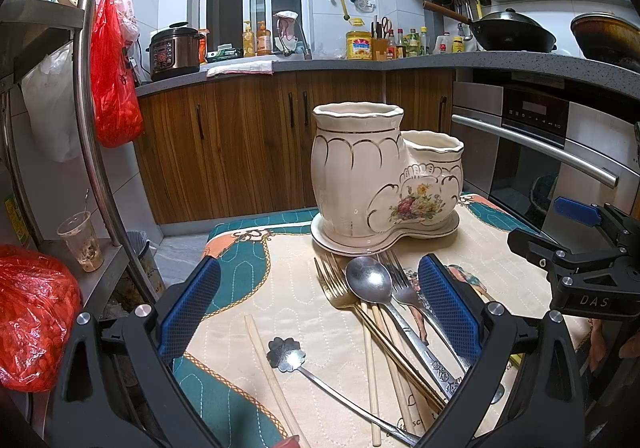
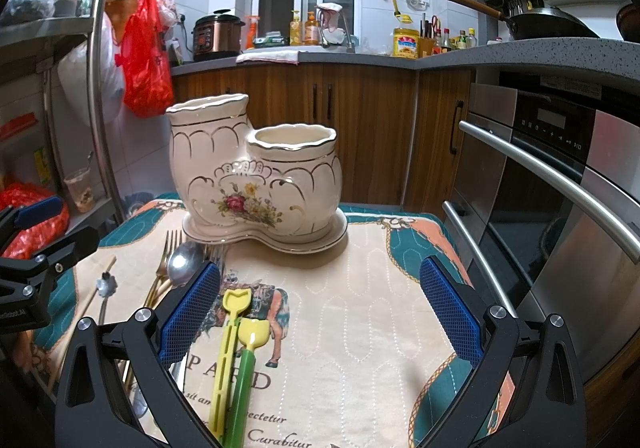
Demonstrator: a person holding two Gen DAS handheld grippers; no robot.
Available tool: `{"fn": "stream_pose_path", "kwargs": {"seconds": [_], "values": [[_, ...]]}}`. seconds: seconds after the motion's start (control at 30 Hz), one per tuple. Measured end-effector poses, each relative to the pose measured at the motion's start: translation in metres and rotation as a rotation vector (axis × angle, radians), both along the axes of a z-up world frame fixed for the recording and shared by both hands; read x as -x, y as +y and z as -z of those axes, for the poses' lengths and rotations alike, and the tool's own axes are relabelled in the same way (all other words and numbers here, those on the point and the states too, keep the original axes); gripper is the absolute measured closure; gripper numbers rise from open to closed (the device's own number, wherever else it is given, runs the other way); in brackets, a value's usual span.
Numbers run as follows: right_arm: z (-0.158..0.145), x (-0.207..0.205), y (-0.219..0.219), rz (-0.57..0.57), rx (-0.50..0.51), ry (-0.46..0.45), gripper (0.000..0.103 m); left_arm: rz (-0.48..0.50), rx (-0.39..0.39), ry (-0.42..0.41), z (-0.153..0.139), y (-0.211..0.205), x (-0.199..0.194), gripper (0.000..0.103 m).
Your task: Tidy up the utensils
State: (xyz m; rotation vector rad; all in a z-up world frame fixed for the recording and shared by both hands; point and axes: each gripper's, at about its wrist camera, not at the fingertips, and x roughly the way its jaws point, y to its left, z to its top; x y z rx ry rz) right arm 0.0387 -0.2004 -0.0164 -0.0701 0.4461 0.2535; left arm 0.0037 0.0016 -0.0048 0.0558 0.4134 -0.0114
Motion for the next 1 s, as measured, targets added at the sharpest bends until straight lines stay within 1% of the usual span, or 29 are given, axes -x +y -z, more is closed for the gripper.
{"fn": "stream_pose_path", "kwargs": {"seconds": [0.3,0.53,0.73,0.9,1.0], "values": [[-0.002,0.000,0.000,0.001,-0.005,0.005,0.004,0.001,0.001,0.001,0.000,0.000,0.000,0.006],[0.002,0.001,0.001,0.001,0.009,0.047,0.004,-0.001,-0.002,0.008,0.004,0.003,0.000,0.006],[0.010,-0.004,0.003,-0.041,0.034,0.148,0.004,-0.015,0.019,0.018,0.006,0.015,0.000,0.006],[0.022,-0.010,0.012,-0.104,0.080,0.234,0.004,-0.003,0.051,0.048,0.005,0.025,-0.002,0.006],[0.029,-0.012,0.011,-0.122,0.087,0.290,0.004,-0.006,0.049,0.070,0.007,0.027,-0.004,0.006]]}}
